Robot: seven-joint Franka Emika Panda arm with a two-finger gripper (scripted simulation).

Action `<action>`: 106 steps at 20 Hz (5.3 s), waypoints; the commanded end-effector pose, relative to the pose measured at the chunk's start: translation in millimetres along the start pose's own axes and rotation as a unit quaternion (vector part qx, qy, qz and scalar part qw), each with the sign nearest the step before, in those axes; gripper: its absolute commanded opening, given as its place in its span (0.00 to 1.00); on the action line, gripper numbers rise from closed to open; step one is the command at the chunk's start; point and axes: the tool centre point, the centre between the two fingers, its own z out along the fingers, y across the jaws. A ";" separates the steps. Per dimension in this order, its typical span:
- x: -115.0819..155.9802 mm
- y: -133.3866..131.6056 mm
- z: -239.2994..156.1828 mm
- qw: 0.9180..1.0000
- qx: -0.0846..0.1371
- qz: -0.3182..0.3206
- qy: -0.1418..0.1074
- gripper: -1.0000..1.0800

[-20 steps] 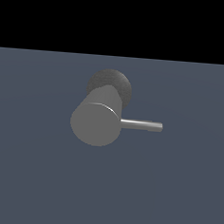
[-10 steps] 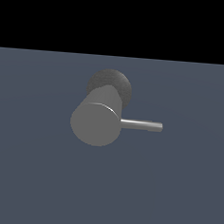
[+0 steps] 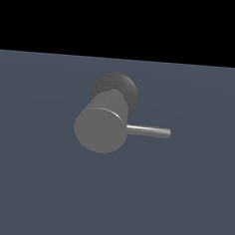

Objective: Turn on the faucet by rotating a designated handle.

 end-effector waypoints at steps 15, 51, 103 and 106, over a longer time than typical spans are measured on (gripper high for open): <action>11.5 14.9 -56.8 0.948 0.285 -0.019 0.141 0.00; 64.1 263.3 -51.3 0.446 0.779 0.214 0.385 0.00; 81.9 296.0 367.0 0.059 0.701 0.675 0.221 0.00; 85.0 284.3 369.6 0.057 0.703 0.678 0.205 0.00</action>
